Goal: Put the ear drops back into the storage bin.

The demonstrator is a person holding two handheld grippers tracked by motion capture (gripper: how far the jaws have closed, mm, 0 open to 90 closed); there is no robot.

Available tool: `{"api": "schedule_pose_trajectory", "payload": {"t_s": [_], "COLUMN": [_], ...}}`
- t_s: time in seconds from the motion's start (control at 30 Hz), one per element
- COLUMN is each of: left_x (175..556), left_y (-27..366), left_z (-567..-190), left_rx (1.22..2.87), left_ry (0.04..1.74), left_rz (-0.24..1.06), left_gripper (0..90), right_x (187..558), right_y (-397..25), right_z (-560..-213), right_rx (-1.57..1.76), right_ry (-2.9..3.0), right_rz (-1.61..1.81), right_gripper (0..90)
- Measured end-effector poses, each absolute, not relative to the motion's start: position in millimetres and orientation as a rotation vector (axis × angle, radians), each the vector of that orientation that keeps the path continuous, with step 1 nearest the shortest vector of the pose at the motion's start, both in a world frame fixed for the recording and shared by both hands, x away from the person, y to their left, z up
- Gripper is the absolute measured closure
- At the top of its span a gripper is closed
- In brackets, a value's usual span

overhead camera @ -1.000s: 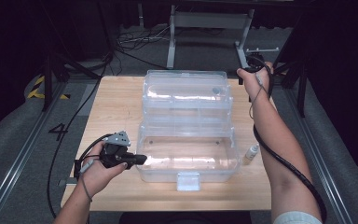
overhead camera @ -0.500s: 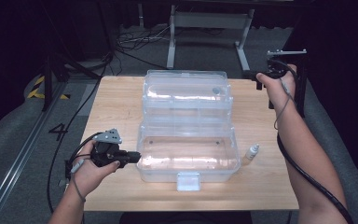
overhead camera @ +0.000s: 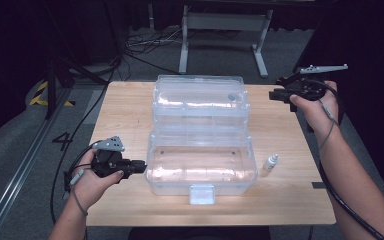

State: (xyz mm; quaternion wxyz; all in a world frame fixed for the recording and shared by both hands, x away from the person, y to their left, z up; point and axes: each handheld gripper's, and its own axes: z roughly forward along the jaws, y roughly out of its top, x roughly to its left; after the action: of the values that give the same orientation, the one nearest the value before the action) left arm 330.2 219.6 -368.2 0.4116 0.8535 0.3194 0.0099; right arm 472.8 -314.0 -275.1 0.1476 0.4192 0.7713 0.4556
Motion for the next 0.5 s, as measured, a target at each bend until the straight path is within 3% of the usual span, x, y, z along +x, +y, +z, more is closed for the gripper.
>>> {"api": "schedule_pose_trajectory", "payload": {"t_s": [0.5], "left_x": [330], "left_y": [221], "left_z": [-369], "left_rx": [2.147], "left_ry": [0.807], "left_rz": [0.021], "left_gripper": [78.8], "right_x": [423], "right_y": [-341], "right_z": [-287], "right_rx": [1.141], "right_ry": [2.286], "right_rz": [1.305], "right_gripper": [65.9]}}
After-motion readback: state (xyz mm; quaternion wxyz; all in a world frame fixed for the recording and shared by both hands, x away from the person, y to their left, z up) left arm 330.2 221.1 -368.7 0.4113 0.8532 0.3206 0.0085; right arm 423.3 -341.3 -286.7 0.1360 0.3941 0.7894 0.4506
